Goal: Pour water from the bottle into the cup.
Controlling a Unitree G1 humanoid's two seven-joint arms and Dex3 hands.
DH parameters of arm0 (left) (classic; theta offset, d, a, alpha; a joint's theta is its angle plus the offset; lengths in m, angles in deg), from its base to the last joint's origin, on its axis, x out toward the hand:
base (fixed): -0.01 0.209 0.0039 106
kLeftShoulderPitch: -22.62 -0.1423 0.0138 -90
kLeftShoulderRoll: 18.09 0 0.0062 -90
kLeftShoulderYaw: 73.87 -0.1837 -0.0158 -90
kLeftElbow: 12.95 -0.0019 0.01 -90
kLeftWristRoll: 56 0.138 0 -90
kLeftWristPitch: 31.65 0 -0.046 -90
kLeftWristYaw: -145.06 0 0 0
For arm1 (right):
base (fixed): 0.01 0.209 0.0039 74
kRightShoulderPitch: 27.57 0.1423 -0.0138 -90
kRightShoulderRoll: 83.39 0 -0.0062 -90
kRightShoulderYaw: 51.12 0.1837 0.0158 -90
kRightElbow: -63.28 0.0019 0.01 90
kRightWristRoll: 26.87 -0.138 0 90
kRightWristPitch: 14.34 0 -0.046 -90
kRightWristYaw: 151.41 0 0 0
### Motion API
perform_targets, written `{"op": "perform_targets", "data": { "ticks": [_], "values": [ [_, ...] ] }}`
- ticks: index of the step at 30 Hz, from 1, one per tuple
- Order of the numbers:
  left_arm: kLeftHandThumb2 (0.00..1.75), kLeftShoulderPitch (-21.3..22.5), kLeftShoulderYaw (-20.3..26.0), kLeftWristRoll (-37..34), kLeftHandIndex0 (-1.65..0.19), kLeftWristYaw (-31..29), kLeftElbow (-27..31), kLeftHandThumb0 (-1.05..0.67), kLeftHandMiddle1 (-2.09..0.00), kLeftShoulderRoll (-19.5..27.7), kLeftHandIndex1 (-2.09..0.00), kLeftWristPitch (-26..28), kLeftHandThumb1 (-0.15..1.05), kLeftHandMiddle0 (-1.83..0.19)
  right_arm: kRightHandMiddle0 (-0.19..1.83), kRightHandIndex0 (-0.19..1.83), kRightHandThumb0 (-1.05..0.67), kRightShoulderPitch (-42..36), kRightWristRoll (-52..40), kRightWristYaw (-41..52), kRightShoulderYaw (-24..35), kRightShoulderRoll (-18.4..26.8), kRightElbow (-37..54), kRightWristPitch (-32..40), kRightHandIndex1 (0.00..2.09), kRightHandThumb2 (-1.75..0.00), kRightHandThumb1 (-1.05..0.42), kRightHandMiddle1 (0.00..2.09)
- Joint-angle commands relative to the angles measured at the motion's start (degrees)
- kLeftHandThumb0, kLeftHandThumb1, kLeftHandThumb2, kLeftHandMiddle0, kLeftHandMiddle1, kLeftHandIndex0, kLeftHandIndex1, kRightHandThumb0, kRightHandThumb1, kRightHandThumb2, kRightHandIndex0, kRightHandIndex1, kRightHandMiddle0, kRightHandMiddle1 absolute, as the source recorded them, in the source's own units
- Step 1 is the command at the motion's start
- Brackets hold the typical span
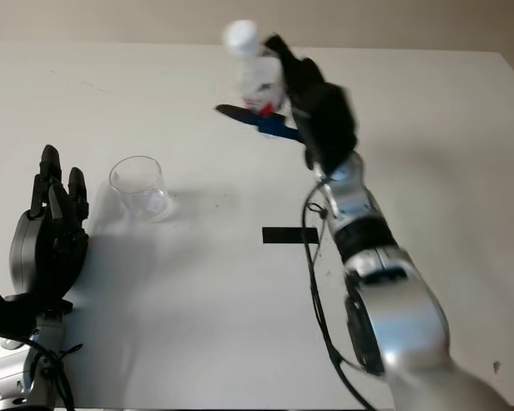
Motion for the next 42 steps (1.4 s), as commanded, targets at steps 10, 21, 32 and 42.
{"op": "perform_targets", "data": {
  "ticks": [10,21,32,42],
  "values": [
    [0.73,-1.15,0.27,-0.79,0.19,-0.75,-2.0,-0.75,0.0,-0.05,0.0,0.98,1.05,0.19,0.95,1.26,-0.22,-19.48,-8.91,6.73,4.19,2.67,32.05,18.64,2.09,-0.24,-1.05,2.09],
    [0.74,-1.66,0.68,-0.93,0.19,-1.23,-1.17,-0.73,0.0,0.54,0.0,1.43,1.05,0.19,0.82,1.39,-0.24,-27.06,-9.38,5.3,1.81,1.89,43.19,29.61,2.09,-0.33,-1.05,2.09],
    [0.73,-2.29,1.11,-1.57,0.19,-1.58,-0.58,-0.72,0.0,0.59,0.0,1.73,1.05,0.19,0.92,1.61,-0.22,-27.9,-8.03,3.5,-0.39,-0.3,43.13,35.26,2.09,-0.39,-1.05,2.09],
    [0.74,-2.73,1.45,-1.55,0.19,-1.44,0.27,-0.71,0.0,0.88,0.0,2.61,1.05,0.19,1.44,1.72,-0.24,-27.55,-6.81,3.35,-0.54,-1.4,38.72,32.75,2.09,-0.4,-1.05,2.09]
  ]
}}
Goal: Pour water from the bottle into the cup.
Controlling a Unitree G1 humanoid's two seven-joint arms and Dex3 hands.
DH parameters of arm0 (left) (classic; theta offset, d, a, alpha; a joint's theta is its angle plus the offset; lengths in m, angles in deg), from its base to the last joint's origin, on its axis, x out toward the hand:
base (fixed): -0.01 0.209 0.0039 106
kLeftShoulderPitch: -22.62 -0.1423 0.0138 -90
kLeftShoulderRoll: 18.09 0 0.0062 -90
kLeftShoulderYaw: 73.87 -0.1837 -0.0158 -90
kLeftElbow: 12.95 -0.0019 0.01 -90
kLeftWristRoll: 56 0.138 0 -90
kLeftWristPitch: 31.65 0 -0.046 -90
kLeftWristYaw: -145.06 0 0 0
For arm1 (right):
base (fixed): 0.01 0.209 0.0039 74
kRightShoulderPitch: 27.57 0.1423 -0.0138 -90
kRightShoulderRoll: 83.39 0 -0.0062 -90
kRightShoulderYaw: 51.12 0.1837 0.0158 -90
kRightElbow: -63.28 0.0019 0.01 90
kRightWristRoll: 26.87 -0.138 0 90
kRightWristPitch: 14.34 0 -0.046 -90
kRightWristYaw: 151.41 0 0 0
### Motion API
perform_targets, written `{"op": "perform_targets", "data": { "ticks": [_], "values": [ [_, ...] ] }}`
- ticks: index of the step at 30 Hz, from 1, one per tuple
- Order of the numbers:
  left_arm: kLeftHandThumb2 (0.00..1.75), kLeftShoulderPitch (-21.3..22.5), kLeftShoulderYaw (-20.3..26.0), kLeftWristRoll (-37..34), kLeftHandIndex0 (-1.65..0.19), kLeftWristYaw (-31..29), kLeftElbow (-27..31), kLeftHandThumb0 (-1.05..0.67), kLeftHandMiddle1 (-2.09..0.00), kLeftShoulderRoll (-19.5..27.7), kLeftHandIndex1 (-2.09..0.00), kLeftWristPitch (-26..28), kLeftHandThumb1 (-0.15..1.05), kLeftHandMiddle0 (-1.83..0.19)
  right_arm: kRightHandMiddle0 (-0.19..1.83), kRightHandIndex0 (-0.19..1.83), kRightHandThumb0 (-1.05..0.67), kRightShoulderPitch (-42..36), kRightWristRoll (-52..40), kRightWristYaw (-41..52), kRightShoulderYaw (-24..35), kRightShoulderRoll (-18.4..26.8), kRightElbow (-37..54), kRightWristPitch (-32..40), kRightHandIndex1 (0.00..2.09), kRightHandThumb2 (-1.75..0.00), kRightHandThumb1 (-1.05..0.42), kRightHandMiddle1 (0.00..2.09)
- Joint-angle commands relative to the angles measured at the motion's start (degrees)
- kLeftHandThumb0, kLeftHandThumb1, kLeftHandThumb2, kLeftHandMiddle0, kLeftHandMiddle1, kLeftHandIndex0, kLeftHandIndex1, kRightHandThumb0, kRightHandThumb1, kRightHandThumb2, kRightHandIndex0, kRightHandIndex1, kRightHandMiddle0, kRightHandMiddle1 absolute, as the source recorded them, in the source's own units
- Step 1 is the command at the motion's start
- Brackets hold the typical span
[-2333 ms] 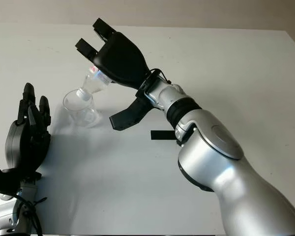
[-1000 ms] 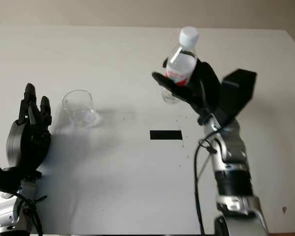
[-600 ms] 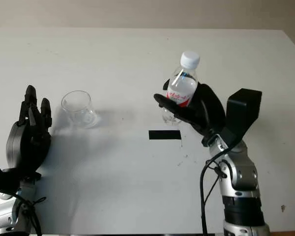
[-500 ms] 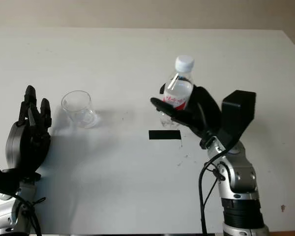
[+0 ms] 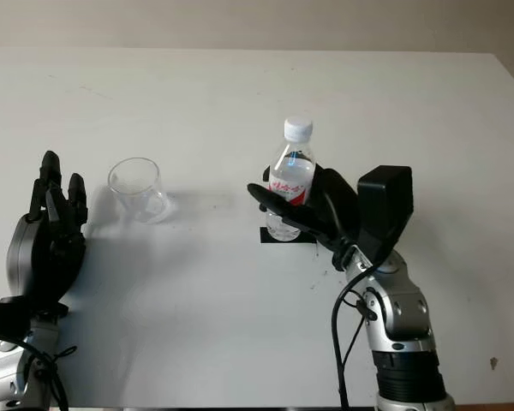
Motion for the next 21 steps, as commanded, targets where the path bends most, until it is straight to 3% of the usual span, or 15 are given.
{"op": "perform_targets", "data": {
  "ticks": [1,7,17,21],
  "values": [
    [0.74,-1.52,0.26,-0.34,0.19,-0.04,-0.39,-0.71,0.0,-0.02,0.0,0.52,1.05,0.19,1.46,1.71,-0.25,0.13,0.57,-0.01,0.29,-0.48,-0.51,-2.11,2.09,-0.39,-1.05,2.09],
    [0.73,-1.32,0.4,-0.39,0.19,-0.39,-0.91,-0.72,0.0,0.37,0.0,0.44,1.05,0.19,1.49,1.69,-0.25,-0.79,2.62,-0.23,-0.01,-1.35,-2.74,-6.85,2.09,-0.39,-1.05,2.09],
    [0.74,-1.25,0.7,-0.34,0.19,-0.38,-1.03,-0.73,0.0,0.82,0.0,0.62,1.05,0.19,1.81,1.81,-0.26,-2.59,5.69,-0.47,-0.96,-1.77,-3.93,-11.67,2.09,-0.39,-1.05,2.09],
    [0.75,-1.47,0.8,-0.62,0.19,-0.31,-0.47,-0.72,0.0,0.84,0.0,1.14,1.05,0.19,1.83,1.83,-0.26,-3.13,5.39,0.25,-0.82,-2.02,-4.78,-12.96,2.09,-0.39,-1.05,2.09]
  ]
}}
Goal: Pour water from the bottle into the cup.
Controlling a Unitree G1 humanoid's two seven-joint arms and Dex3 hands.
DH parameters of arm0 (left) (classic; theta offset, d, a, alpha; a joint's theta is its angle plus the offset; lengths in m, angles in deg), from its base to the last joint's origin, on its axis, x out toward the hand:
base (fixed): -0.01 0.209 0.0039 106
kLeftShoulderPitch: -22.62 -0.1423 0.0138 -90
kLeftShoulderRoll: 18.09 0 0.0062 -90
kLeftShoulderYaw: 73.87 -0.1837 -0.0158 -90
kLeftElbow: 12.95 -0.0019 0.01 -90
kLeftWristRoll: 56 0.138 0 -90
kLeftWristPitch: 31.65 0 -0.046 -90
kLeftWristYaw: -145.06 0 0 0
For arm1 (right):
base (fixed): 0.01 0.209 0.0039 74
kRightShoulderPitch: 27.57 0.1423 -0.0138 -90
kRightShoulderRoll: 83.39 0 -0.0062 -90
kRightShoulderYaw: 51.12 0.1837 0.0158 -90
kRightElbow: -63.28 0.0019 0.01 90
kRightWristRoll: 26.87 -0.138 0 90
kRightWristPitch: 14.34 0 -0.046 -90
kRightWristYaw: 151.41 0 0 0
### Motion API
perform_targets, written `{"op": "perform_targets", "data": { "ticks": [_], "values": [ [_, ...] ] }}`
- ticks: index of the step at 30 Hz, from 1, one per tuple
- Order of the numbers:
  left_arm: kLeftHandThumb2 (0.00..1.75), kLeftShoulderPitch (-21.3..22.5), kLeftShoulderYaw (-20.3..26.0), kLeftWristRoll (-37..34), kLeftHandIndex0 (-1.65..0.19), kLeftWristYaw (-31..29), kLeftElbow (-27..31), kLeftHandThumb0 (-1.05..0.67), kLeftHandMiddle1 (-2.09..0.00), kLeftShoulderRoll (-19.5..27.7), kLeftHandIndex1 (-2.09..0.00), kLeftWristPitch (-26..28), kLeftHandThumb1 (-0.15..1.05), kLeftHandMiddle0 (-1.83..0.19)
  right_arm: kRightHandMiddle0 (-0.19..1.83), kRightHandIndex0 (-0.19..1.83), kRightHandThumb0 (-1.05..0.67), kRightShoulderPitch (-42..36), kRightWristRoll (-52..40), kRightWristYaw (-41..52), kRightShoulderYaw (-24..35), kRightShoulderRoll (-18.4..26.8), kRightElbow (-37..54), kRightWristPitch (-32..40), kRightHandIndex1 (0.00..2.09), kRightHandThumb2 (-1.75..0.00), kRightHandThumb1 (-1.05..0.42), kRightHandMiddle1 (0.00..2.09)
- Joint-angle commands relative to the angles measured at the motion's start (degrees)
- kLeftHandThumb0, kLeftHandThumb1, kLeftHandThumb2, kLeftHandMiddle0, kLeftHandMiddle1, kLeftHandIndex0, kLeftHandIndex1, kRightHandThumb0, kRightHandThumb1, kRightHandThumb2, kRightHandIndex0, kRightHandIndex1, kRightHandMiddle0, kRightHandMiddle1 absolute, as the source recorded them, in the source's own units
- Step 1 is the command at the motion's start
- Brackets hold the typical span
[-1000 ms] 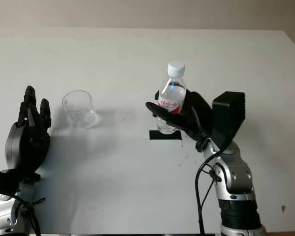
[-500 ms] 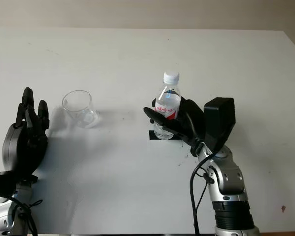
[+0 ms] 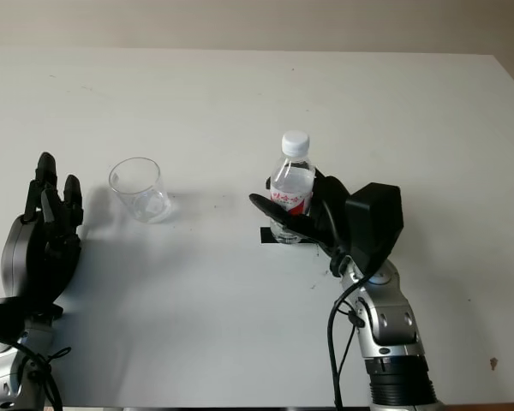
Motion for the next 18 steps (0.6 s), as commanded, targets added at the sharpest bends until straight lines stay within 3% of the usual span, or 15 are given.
{"op": "perform_targets", "data": {
  "ticks": [1,4,6,9,10,11,13,15,18],
  "values": [
    [0.75,-1.48,0.2,-0.23,0.19,-0.01,-0.28,-0.71,0.0,-0.01,0.0,0.54,1.05,0.19,1.83,1.83,-0.27,-0.99,-0.23,0.52,0.13,-0.32,-0.34,-0.78,2.09,-0.39,-1.05,2.09],
    [0.75,-1.43,0.22,0.07,0.19,0.07,-0.53,-0.71,0.0,0.11,0.0,0.41,1.05,0.19,1.81,1.74,-0.27,-1.36,-0.08,1.86,-0.31,0.2,-0.19,-0.65,2.09,-0.36,-1.05,2.09],
    [0.74,-1.41,0.26,0.0,0.19,0.1,-0.53,-0.72,0.0,0.1,0.0,0.52,1.05,0.19,1.55,1.49,-0.28,-1.71,-0.42,2.81,-0.34,0.27,0.19,0.03,2.09,-0.31,-1.05,2.09],
    [0.75,-1.41,0.29,-0.24,0.19,-0.08,-0.27,-0.71,0.0,0.11,0.0,0.55,1.05,0.19,0.55,0.75,-0.33,-2.88,0.27,3.4,-0.63,0.29,0.68,-1.4,2.09,-0.19,-1.05,2.09],
    [0.75,-1.4,0.33,-0.31,0.19,-0.2,-0.34,-0.72,0.0,0.13,0.0,0.47,1.05,0.19,0.27,0.46,-0.36,-3.36,0.37,3.51,-0.58,0.14,0.76,-2.28,2.09,-0.13,-1.04,2.09],
    [0.74,-1.4,0.36,-0.34,0.19,-0.22,-0.38,-0.72,0.0,0.14,0.0,0.44,1.05,0.19,0.15,0.32,-0.39,-3.83,0.53,3.5,-0.53,-0.03,0.75,-3.37,2.09,-0.1,-1.04,2.09],
    [0.74,-1.53,0.43,-0.45,0.19,-0.1,-0.07,-0.72,0.0,0.16,0.0,0.78,1.05,0.19,-0.06,0.0,-0.47,-4.75,0.84,3.31,-0.5,-0.28,0.75,-5.15,2.09,-0.06,-1.02,2.09],
    [0.74,-1.62,0.49,-0.54,0.19,0.0,0.15,-0.72,0.0,0.15,0.0,1.09,1.05,0.19,-0.16,-0.14,-0.52,-5.51,0.49,3.38,-0.27,-0.54,0.71,-5.93,2.05,-0.05,-1.01,2.03],
    [0.73,-1.68,0.51,-0.46,0.19,0.1,0.3,-0.72,0.0,0.17,0.0,1.33,1.05,0.19,-0.19,-0.19,-0.55,-6.63,-0.54,3.68,0.13,-0.8,0.97,-5.86,1.56,-0.05,-1.01,1.57]
  ]
}}
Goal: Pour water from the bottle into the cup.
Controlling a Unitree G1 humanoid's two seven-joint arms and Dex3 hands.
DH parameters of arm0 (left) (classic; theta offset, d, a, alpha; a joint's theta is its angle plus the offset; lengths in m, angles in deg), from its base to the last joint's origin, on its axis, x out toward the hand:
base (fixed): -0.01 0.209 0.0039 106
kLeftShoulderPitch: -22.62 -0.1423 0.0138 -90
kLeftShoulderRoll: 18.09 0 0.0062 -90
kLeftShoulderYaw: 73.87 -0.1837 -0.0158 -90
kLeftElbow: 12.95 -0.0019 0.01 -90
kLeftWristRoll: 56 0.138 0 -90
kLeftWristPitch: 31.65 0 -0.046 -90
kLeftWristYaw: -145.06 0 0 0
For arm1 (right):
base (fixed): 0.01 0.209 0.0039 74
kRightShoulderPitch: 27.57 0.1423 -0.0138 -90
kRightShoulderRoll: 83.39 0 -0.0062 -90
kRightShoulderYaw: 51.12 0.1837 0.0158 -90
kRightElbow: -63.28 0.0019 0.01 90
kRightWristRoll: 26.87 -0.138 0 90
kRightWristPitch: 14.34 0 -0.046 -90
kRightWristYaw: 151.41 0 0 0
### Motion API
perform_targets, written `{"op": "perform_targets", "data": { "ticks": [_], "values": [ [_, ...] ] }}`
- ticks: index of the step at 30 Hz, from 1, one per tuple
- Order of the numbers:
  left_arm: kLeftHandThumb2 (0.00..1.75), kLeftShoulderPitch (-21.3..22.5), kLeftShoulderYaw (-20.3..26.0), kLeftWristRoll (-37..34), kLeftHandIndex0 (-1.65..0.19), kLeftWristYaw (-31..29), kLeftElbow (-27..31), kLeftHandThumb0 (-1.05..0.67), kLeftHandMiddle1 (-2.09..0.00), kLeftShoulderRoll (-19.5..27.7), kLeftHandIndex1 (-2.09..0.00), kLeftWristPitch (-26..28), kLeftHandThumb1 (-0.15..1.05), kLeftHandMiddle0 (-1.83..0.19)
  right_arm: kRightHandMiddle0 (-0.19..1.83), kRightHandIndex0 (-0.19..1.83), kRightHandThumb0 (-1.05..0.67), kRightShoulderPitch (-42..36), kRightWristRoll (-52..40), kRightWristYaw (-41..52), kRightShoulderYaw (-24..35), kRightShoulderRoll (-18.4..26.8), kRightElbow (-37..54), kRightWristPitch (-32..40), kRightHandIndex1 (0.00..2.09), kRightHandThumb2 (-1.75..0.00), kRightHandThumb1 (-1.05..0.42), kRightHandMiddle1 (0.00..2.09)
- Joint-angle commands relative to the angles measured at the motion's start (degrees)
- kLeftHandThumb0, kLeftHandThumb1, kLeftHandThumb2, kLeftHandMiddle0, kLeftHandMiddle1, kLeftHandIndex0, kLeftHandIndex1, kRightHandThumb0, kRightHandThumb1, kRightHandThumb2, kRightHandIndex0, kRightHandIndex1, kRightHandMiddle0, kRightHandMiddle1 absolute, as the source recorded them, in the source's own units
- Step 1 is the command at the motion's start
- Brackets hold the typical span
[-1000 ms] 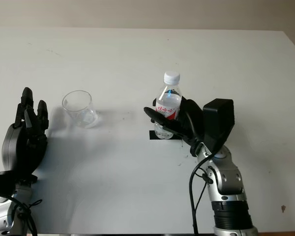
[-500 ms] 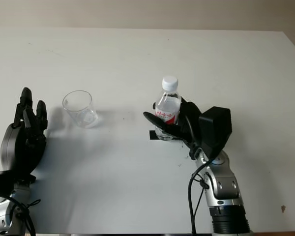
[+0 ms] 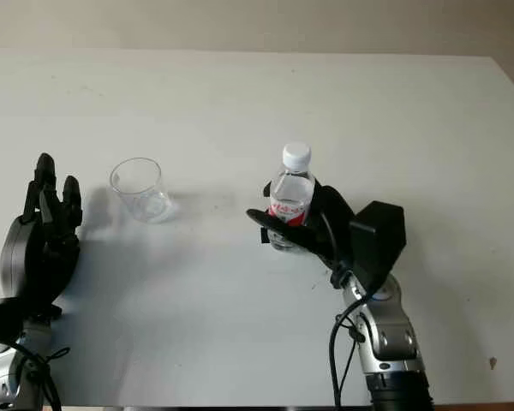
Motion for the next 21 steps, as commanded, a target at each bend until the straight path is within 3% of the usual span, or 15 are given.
{"op": "perform_targets", "data": {
  "ticks": [1,2,5,8,15,21],
  "values": [
    [0.73,-1.24,0.26,-0.18,0.19,0.04,-0.22,-0.72,0.0,0.16,0.0,0.48,1.05,0.19,-0.19,-0.19,-0.57,-1.65,-0.59,0.2,0.36,-0.34,0.51,-0.49,1.27,-0.05,-1.01,1.3],
    [0.73,-1.2,0.31,-0.2,0.19,-0.01,-0.32,-0.72,0.0,0.19,0.0,0.5,1.05,0.19,-0.19,-0.17,-0.6,-1.95,-0.71,0.23,0.41,-0.38,0.59,-0.69,0.95,-0.05,-1.01,1.01],
    [0.73,-0.95,0.21,-0.11,0.19,-0.37,-0.77,-0.73,0.0,0.26,0.0,0.24,1.05,0.19,-0.19,-0.13,-0.65,-2.63,-0.82,0.4,0.65,-0.12,0.54,-1.63,0.45,-0.05,-1.0,0.65],
    [0.73,-0.88,0.17,-0.25,0.19,-0.55,-0.68,-0.73,0.0,0.31,0.0,0.53,1.05,0.19,-0.19,-0.13,-0.67,-3.49,-0.55,0.63,0.89,0.5,0.89,-2.58,0.14,-0.05,-1.0,0.39],
    [0.73,-0.58,0.18,0.06,0.19,-0.49,-0.93,-0.73,0.0,0.39,0.0,0.55,1.05,0.19,-0.19,-0.19,-0.73,-4.66,-1.36,2.14,1.97,1.01,0.99,-5.32,0.0,-0.05,-0.95,0.04],
    [0.73,-0.19,0.22,0.05,0.19,-0.69,-1.45,-0.72,0.0,0.69,0.0,0.29,1.05,0.19,-0.19,-0.19,-0.92,-5.29,3.43,0.58,1.32,1.09,-0.03,-14.74,0.0,-0.05,-0.95,0.0]
  ]
}}
